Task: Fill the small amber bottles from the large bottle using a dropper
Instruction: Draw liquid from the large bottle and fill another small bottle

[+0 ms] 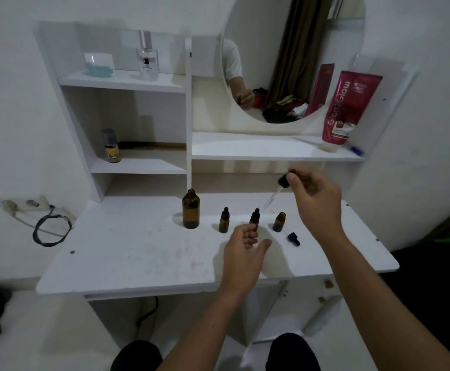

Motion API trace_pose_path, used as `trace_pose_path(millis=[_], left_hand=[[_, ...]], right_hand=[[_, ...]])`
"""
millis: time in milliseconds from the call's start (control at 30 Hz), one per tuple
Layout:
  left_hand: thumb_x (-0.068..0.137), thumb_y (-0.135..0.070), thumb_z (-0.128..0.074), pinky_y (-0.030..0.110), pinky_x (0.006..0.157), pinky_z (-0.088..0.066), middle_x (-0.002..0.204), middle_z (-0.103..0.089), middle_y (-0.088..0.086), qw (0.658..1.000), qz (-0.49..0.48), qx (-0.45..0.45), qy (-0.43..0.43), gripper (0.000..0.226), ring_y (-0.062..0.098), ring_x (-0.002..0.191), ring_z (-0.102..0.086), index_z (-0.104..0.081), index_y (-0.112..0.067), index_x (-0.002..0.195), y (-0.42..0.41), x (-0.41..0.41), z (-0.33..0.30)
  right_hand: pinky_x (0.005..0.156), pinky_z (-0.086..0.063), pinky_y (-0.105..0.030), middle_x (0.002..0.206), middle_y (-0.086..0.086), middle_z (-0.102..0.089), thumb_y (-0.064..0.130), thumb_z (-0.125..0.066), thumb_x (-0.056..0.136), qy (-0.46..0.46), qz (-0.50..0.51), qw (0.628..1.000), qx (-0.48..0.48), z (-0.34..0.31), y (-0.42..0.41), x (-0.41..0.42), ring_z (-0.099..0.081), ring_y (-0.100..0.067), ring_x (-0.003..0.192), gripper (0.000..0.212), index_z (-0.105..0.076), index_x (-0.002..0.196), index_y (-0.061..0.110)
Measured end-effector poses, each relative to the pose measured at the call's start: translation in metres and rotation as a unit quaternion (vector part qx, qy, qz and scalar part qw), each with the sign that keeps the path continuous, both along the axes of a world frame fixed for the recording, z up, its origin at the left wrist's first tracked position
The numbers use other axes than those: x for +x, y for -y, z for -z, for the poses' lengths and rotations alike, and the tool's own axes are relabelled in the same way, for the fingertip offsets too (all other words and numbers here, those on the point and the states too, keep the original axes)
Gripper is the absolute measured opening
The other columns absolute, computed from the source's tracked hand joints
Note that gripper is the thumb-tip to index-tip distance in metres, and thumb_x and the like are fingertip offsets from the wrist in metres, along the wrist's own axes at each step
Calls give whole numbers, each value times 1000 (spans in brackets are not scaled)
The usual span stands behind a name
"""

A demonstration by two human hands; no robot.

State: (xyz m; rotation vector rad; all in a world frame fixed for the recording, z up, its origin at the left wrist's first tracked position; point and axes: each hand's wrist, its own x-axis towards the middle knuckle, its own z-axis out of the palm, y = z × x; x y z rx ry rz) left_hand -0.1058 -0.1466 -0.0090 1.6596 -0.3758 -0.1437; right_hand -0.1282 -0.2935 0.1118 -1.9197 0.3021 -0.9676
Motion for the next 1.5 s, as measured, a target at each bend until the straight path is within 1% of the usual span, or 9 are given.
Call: trace_pose_path(millis=[67, 133, 267, 433, 667, 800, 1000, 1200, 1500], left_hand=[[91, -36, -74, 20, 100, -50, 129, -61, -15, 998, 34, 40, 23, 51, 0, 115, -58, -51, -31, 136, 22, -2, 3], [94, -35, -71, 26, 108, -45, 142, -56, -11, 995, 45, 81, 43, 55, 7, 128, -53, -48, -27, 144, 40, 1, 5], [99, -27, -65, 30, 115, -38, 151, -50, -2, 987, 33, 137, 76, 56, 16, 139, -46, -43, -17, 150, 62, 10, 9], [100, -17, -59, 36, 113, -43, 146, -54, 2, 982, 11, 161, 101, 49, 20, 135, -50, -47, -14, 147, 76, 22, 15], [99, -16, -61, 32, 109, -45, 138, -59, 0, 979, -4, 164, 117, 44, 18, 128, -55, -52, -16, 142, 92, 33, 20], [102, -21, -58, 31, 107, -47, 138, -59, -3, 982, -21, 152, 112, 40, 15, 126, -57, -53, -17, 142, 96, 35, 21], [105, -21, -51, 31, 100, -52, 128, -64, -7, 982, -36, 137, 129, 28, 12, 116, -62, -60, -21, 132, 96, 33, 23], [106, -26, -50, 27, 98, -51, 127, -65, -7, 979, -40, 152, 133, 27, 11, 115, -62, -61, -22, 131, 96, 35, 24], [106, -24, -48, 31, 99, -52, 127, -66, -5, 976, -32, 159, 142, 28, 13, 113, -63, -60, -22, 131, 94, 35, 24]], right_hand=[[92, -60, -25, 101, 6, -79, 21, -71, 99, -12, 18, 1000, -5, 5, 16, -8, -75, -7, 97, 18, -76, 116, 16], [91, -60, -25, 100, 7, -79, 21, -71, 99, -16, 33, 999, -14, 9, 29, -13, -75, -6, 96, 17, -77, 115, 15], [90, -60, -25, 97, 10, -78, 22, -71, 99, -20, 57, 998, -19, 18, 45, -15, -74, -4, 94, 15, -77, 112, 17], [92, -58, -24, 100, 9, -78, 21, -71, 99, -21, 53, 998, -3, 29, 52, -12, -74, -5, 97, 16, -77, 113, 16], [91, -57, -20, 100, 9, -78, 20, -71, 98, -20, 46, 999, 0, 35, 58, -5, -74, -5, 98, 15, -77, 113, 17], [86, -53, -11, 95, 13, -78, 17, -72, 98, -29, 21, 999, 2, 42, 55, -1, -74, -1, 95, 13, -77, 110, 19], [84, -54, -11, 89, 7, -80, 12, -73, 97, -75, -15, 997, -17, 56, 50, 5, -76, -4, 89, 9, -78, 103, 15], [83, -53, -10, 84, 10, -80, 13, -75, 94, -82, 29, 996, 1, 57, 50, 10, -75, -3, 87, 10, -79, 88, 19], [86, -56, -14, 86, 10, -81, 14, -73, 96, -103, -5, 995, 5, 52, 46, 6, -76, -1, 88, 9, -78, 102, 17]])
